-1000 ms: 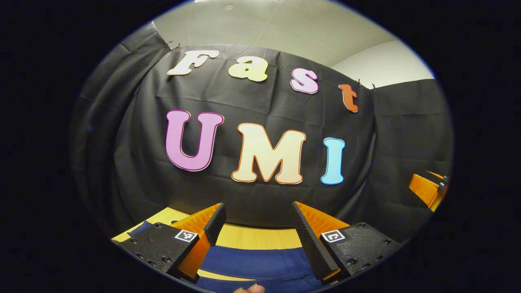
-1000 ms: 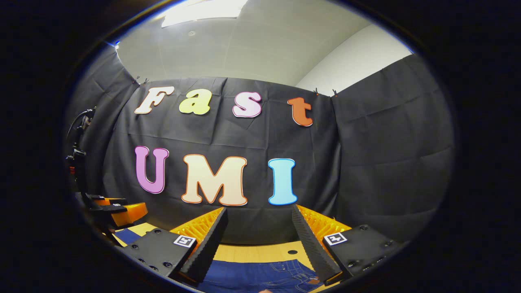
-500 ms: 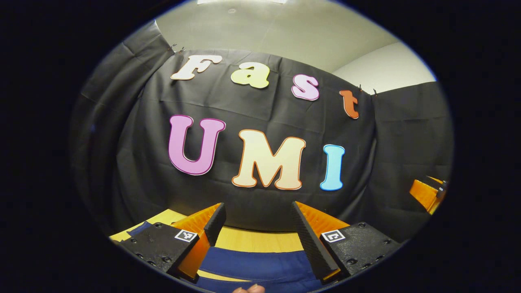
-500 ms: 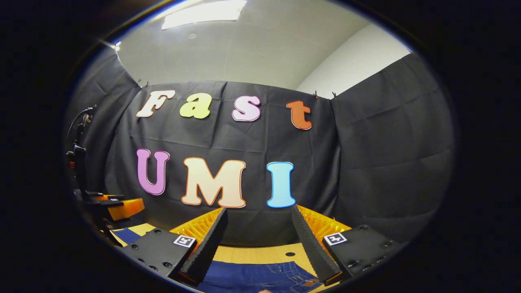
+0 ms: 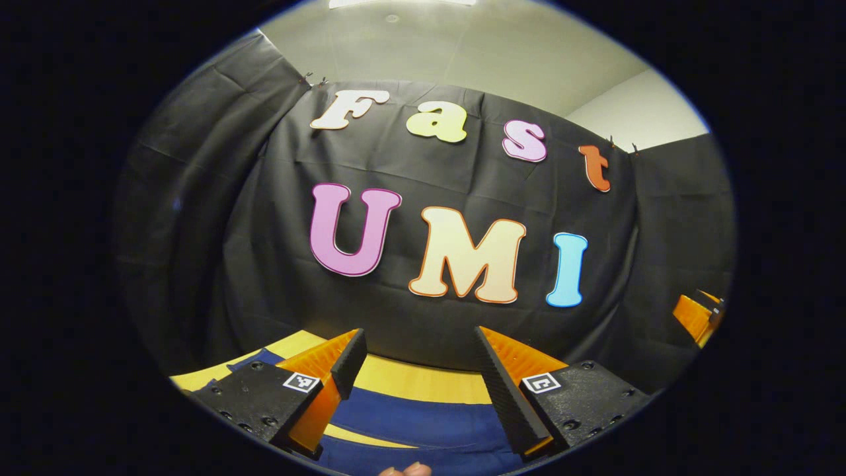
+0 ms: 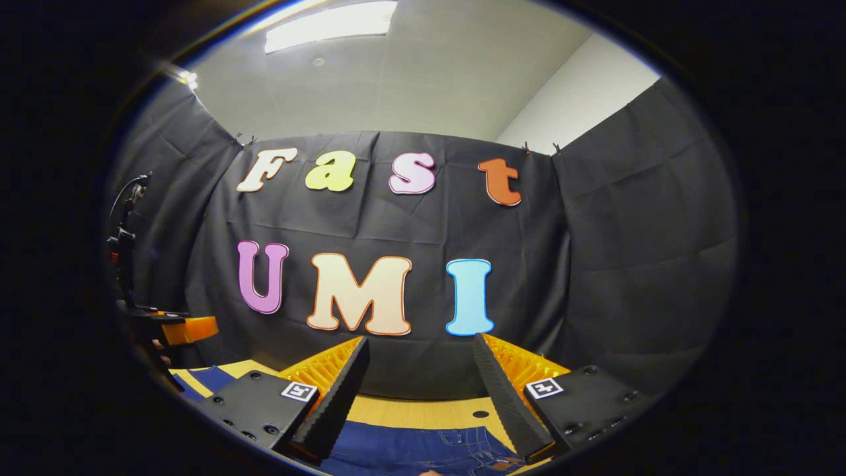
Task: Grasp the waist and the cuffs of the jeans and fold them to make the two legs overlap; first hold the waist and fold one-third of the jeans toward the cuffs, then hold the cuffs and fold the remaining one-third in the same direction to finish folding.
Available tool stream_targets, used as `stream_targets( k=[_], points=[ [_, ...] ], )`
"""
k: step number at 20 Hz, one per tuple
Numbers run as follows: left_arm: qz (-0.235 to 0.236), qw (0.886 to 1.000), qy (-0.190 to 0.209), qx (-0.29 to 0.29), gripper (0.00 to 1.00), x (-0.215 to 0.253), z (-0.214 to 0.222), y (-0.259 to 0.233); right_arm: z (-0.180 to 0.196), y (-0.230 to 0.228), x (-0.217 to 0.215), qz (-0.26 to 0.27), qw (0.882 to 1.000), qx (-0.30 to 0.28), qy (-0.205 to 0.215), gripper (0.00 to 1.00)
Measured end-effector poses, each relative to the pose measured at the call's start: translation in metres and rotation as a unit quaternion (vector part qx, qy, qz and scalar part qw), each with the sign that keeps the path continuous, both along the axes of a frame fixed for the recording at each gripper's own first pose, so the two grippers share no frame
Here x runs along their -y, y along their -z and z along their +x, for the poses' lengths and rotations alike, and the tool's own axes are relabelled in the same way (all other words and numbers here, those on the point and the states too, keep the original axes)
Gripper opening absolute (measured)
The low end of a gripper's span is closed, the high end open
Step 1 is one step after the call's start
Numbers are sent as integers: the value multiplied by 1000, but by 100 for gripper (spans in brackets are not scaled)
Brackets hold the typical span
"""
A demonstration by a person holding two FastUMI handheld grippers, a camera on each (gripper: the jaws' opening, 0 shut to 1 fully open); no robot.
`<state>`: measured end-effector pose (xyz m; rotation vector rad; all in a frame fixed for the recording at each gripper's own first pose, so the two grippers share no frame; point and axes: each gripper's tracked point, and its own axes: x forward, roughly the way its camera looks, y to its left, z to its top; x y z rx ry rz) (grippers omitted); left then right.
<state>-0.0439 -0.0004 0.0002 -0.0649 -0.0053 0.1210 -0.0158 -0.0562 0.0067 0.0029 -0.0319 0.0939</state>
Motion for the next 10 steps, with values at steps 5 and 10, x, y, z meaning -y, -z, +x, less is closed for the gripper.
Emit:
stream_targets(
  k=[5,10],
  points=[
    [46,997,-56,-12,96,-37,-32,12,6,18,9,15,1000,-3,-22,98],
    [51,993,-98,-29,95,-63,-64,24,6,29,10,25,999,-11,-37,98]
  ],
)
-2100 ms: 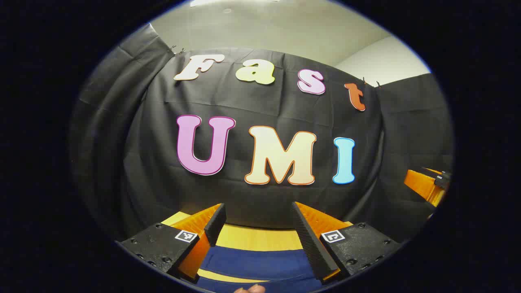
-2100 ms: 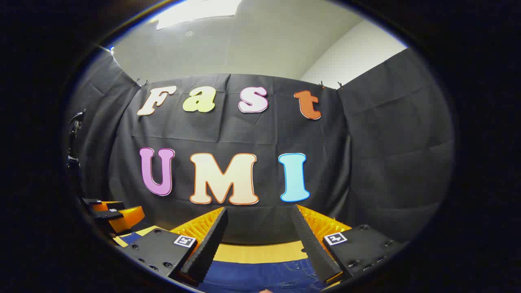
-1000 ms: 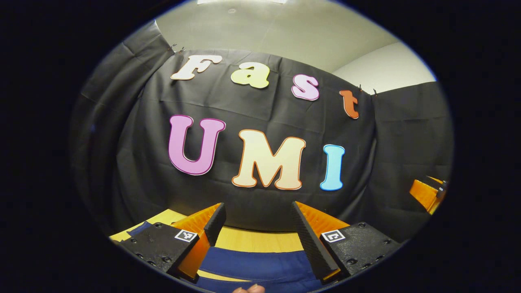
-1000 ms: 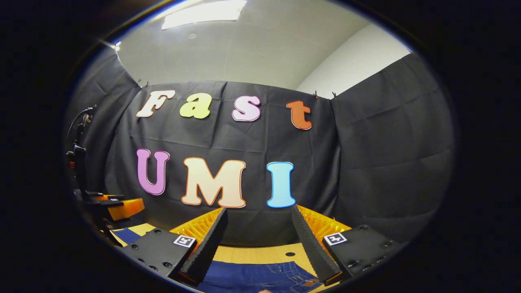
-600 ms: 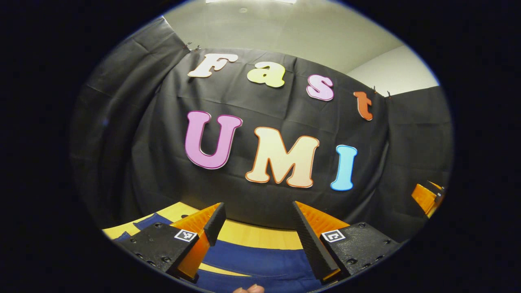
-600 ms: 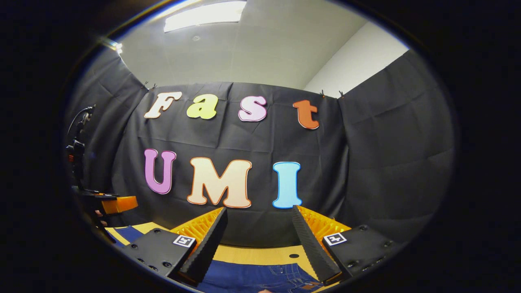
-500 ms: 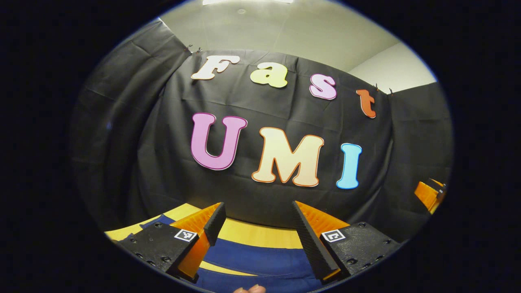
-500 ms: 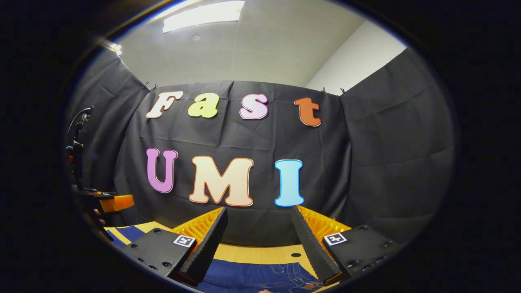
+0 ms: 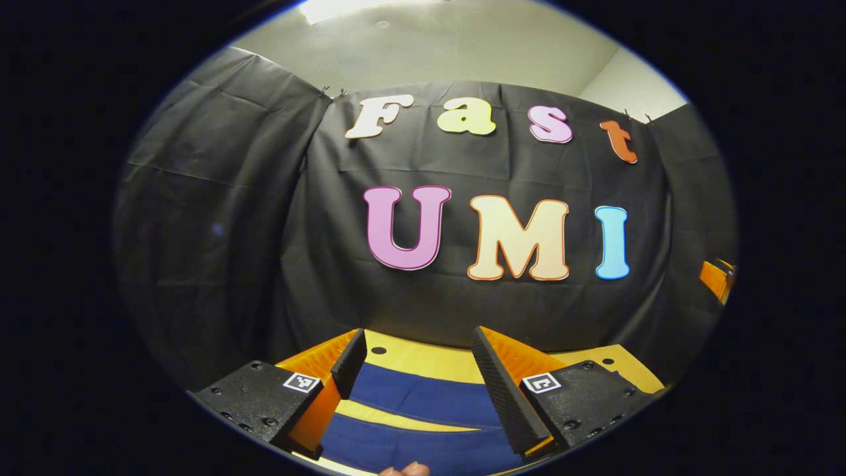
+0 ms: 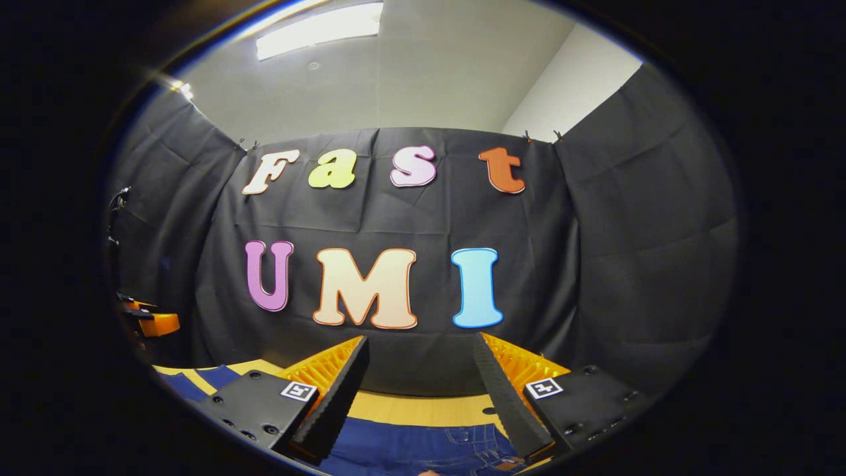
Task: Grasp the waist and the cuffs of the jeans and fold them to make the two legs overlap; first hold the waist and fold one-third of the jeans toward the cuffs, then hold the cuffs and fold the remaining one-third in the same direction to finish folding.
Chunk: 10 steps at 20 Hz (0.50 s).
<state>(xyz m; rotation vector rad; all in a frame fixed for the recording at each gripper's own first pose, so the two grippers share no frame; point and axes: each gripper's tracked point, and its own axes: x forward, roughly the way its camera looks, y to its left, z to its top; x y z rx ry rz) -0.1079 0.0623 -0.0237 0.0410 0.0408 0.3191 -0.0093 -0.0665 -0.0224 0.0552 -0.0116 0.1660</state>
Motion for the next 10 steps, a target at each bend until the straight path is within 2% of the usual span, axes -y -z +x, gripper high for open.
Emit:
stream_targets(
  k=[3,5,8,9,10],
  points=[
    [47,999,-11,-21,97,-15,-14,2,0,6,0,-2,1000,-6,-11,98],
    [97,994,-2,-52,94,-24,-26,7,-2,9,-3,6,1000,-5,-19,98],
    [178,978,-8,-109,100,-52,-46,22,1,25,-4,9,999,-23,-22,98],
    [197,971,-10,-132,95,-61,-52,30,-1,29,-6,11,999,-30,-24,98],
    [216,965,-13,-151,95,-72,-62,39,0,30,-6,13,999,-31,-22,98]
  ],
)
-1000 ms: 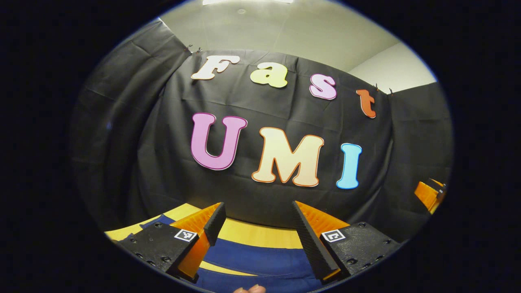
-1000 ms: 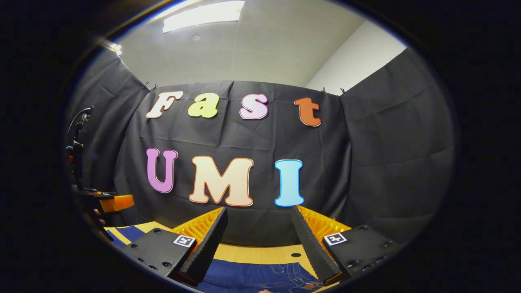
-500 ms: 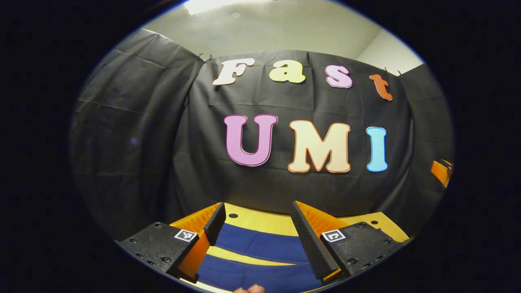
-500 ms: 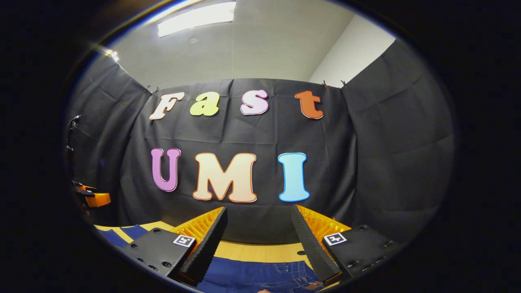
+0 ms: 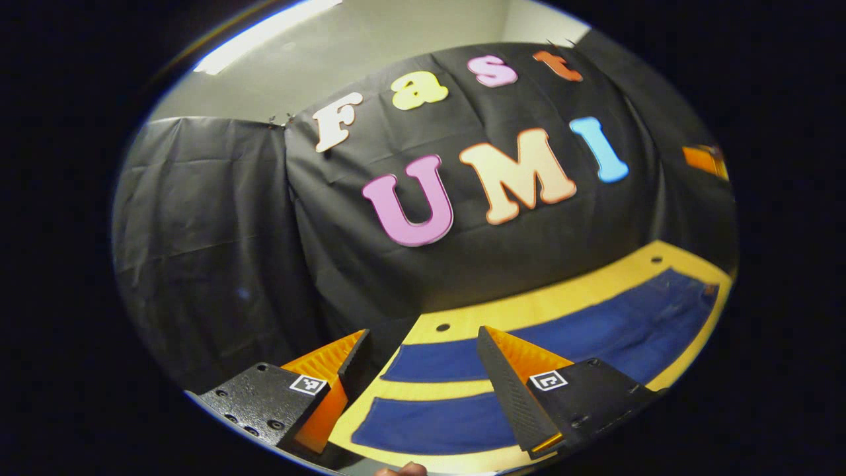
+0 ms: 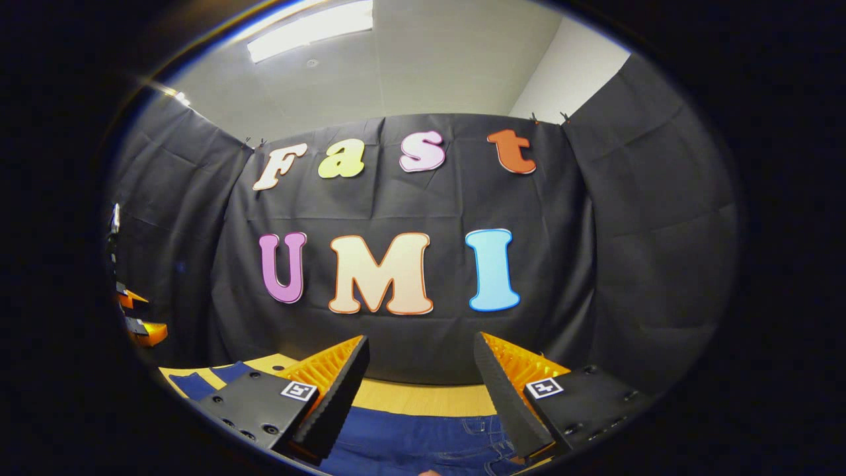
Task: Grasp the waist and the cuffs of the jeans and fold them to make the two legs overlap; first hold the waist and fold one-third of the jeans toward the cuffs, then hold the cuffs and fold the remaining one-third in the same direction to finish folding.
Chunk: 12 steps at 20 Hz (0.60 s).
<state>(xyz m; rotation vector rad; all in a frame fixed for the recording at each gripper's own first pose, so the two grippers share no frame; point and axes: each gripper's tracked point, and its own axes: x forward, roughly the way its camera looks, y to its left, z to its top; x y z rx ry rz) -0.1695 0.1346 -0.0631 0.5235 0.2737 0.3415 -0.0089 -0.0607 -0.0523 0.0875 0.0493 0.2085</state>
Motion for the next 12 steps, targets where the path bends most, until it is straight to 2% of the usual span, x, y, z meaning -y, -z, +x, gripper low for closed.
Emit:
stream_targets(
  k=[1,2,5,8,12],
  points=[
    [18,1000,-4,-24,100,-10,-8,9,1,3,1,-1,1000,-2,2,98],
    [38,998,-8,-48,95,-21,-17,21,2,5,1,-4,1000,-1,3,98],
    [92,988,-8,-125,95,-47,-42,55,5,15,-3,-15,1000,-10,6,99],
    [127,972,-11,-199,95,-75,-67,95,5,19,-3,-23,999,-16,17,98],
    [147,946,-15,-290,95,-102,-95,158,5,26,-4,-38,999,-22,27,98]
  ],
)
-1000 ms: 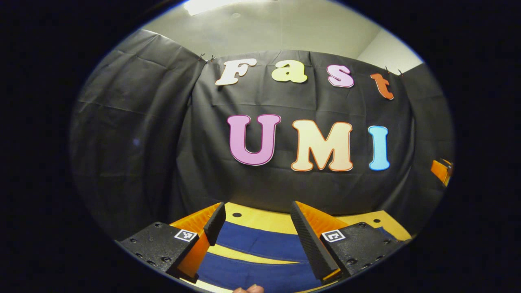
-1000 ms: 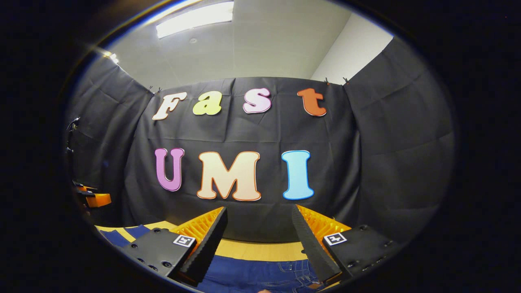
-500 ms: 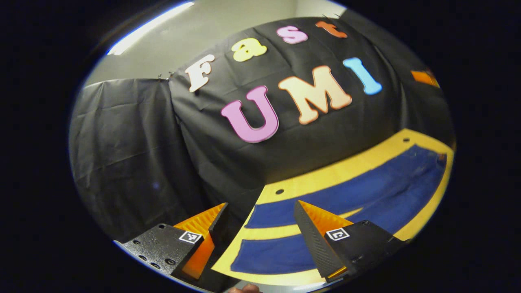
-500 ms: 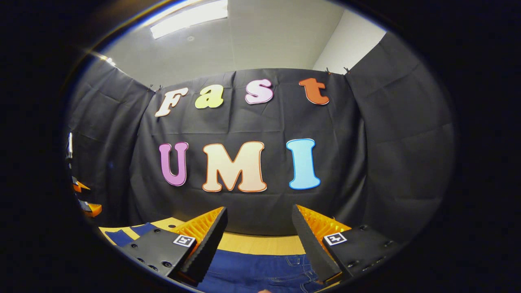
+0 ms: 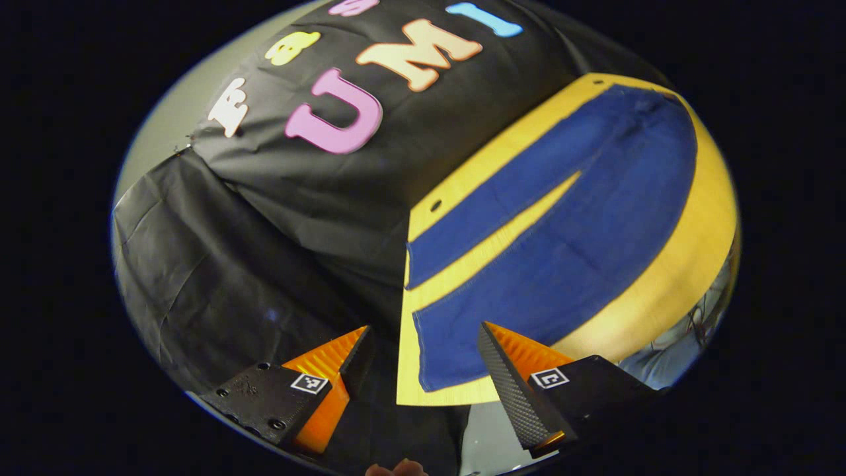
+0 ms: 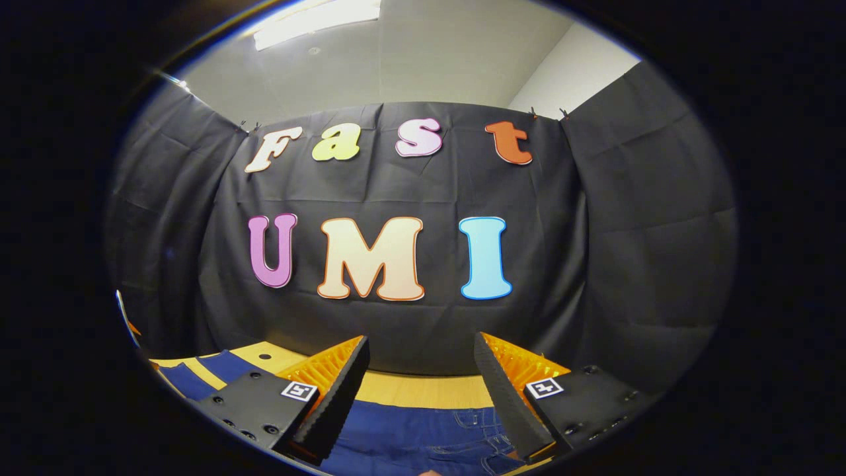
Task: Grasp the waist and the cuffs of the jeans and fold them to make the two legs overlap; first hold the waist and fold one-third of the jeans toward the cuffs, then hold the cuffs and fold the remaining one-third in the same direction to finish folding.
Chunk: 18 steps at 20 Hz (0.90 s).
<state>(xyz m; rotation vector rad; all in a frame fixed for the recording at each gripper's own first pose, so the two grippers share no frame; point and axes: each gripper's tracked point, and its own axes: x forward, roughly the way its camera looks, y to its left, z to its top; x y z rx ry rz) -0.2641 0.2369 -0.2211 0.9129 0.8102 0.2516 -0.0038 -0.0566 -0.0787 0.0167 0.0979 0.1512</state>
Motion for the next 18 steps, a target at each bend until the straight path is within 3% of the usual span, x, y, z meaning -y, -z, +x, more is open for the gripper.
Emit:
stream_targets(
  k=[2,5,7,11,18],
  points=[
    [19,999,-8,-50,95,-15,-15,29,1,4,0,-3,1000,-9,3,99],
    [66,991,12,-112,96,-22,-30,58,1,5,1,-6,1000,-10,9,98],
    [74,986,25,-145,95,-21,-36,70,1,8,2,-13,1000,-11,9,98],
    [84,979,47,-179,95,-17,-26,86,3,11,3,-18,1000,-15,13,99],
    [128,955,134,-233,95,-12,-14,105,10,12,18,-9,999,-16,44,98]
  ],
)
